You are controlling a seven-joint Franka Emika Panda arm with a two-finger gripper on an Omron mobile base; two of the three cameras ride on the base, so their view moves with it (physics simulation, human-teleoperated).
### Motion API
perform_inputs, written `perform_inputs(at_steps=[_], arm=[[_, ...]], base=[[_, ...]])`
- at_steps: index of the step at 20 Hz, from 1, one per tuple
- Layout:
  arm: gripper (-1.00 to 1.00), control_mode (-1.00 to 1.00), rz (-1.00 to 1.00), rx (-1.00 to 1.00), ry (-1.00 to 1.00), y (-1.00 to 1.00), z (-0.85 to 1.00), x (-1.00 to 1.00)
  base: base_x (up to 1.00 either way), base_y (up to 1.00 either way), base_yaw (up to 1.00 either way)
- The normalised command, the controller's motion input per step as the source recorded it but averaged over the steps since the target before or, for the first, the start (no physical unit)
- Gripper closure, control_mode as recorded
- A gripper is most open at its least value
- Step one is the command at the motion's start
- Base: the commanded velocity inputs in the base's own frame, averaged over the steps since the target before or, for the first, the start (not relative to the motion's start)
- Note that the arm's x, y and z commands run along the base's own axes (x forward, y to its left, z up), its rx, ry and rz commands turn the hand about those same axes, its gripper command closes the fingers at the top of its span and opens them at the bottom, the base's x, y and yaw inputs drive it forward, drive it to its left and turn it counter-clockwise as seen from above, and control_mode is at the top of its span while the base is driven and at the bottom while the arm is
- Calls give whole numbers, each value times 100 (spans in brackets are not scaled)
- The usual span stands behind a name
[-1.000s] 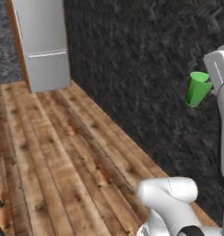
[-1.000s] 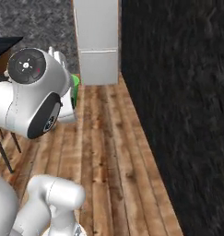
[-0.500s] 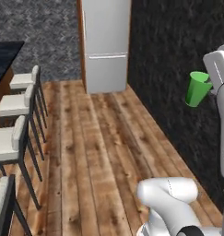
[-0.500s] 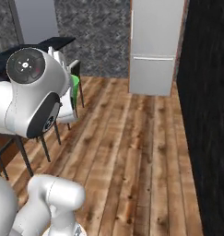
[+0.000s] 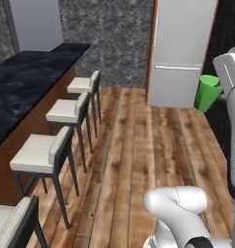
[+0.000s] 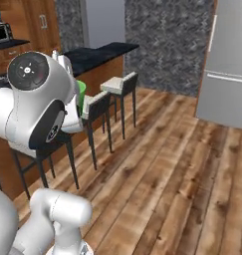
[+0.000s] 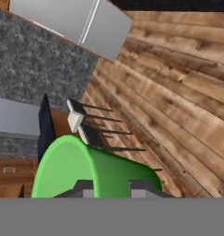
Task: There is a tray on the dining counter. Grab the cup, mug, and pitcher and place them on the tray. The pitcher may be placed next to the tray if it cannot fit the tray.
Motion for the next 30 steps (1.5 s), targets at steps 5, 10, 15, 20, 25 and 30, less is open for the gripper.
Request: perform_inputs(at_steps=[5,10,15,20,25,30], arm=[[100,100,0,0,0,0,0,0],[100,100,0,0,0,0,0,0],[100,100,0,0,0,0,0,0],[100,100,0,0,0,0,0,0],[100,100,0,0,0,0,0,0],[100,100,0,0,0,0,0,0]], base=[[76,-9,58],[62,0,58],[34,0,59],[4,31,59],[1,66,56],[33,29,56]])
